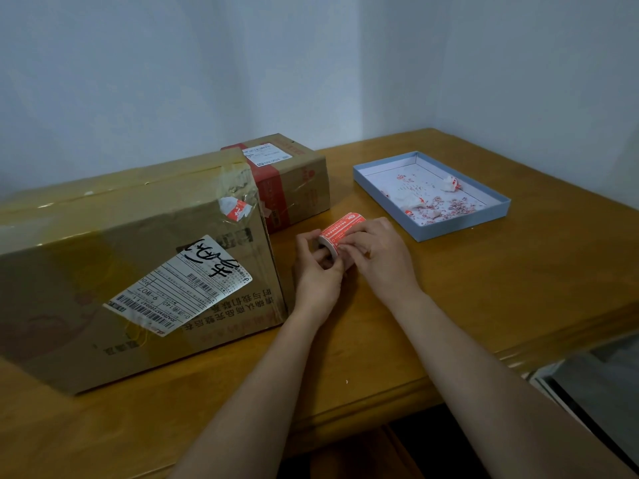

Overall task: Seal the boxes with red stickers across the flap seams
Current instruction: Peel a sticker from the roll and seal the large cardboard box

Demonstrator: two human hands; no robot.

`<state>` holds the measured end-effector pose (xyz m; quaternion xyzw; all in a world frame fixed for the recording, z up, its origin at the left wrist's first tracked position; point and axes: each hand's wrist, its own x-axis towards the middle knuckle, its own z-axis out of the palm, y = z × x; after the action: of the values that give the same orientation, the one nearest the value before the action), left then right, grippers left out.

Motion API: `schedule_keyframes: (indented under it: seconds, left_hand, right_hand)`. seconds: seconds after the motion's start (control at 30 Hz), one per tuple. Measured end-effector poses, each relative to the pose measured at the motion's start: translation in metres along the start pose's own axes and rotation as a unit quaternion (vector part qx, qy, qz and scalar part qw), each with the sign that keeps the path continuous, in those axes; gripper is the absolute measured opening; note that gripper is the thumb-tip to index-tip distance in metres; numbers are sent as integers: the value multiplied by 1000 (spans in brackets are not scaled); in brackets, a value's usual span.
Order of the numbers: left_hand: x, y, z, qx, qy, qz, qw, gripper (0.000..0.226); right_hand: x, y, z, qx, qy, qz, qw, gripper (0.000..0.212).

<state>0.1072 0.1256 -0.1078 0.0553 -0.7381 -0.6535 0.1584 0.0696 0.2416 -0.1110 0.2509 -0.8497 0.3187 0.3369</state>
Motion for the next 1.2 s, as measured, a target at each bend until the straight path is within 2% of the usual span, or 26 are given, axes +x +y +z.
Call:
schedule_keyframes:
  seconds: [0.83, 1.2]
  left_hand:
    - [-1, 2, 1, 13, 11, 2, 1000, 45]
    - [-1, 1, 1, -7, 18, -11, 1000, 48]
  right_hand:
    - [-2, -4, 1, -109, 19, -80, 991, 11]
    - [-2, 1, 6, -84, 5, -72, 994, 12]
